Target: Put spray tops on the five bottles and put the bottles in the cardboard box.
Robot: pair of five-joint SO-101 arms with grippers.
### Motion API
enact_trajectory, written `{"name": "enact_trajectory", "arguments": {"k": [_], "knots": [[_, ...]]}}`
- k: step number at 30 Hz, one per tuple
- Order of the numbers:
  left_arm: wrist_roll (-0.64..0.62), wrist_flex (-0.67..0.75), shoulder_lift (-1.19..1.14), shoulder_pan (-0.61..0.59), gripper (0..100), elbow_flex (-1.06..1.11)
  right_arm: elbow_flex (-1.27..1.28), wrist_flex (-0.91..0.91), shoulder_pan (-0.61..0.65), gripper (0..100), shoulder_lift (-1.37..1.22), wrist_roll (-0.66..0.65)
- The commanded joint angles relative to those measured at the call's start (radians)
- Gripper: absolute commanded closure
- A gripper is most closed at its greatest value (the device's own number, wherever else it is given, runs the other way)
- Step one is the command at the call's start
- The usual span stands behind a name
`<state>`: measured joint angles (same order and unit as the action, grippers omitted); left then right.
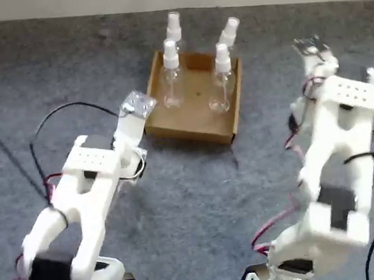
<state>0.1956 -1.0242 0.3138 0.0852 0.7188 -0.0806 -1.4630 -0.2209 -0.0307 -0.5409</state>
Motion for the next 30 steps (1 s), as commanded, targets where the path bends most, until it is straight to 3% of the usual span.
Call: {"name": "enact_trajectory", "arguments": {"k": [1, 8, 13, 16, 22, 30], "knots": [[-0.035, -0.091, 0.202, -0.008, 100, -0.097, 0.093, 0.005, 0.171, 99.5, 0.268, 0.06], [-0.141, -0.166, 0.584, -0.134, 100, -0.216, 0.46, 0.202, 0.568, 99.5, 0.647, 0.192], [-0.324, -0.158, 0.846, -0.248, 100, -0.222, 0.634, 0.357, 0.814, 99.5, 0.713, 0.285], [-0.42, -0.149, 0.966, -0.254, 100, -0.217, 0.71, 0.49, 0.929, 99.5, 0.713, 0.296], [-0.535, 0.005, 1.133, -0.259, 100, -0.062, 0.931, 0.789, 1.073, 99.5, 0.722, 0.29], [-0.649, 0.184, 1.299, -0.252, 100, 0.213, 1.072, 0.949, 1.135, 99.5, 0.722, 0.292]]}}
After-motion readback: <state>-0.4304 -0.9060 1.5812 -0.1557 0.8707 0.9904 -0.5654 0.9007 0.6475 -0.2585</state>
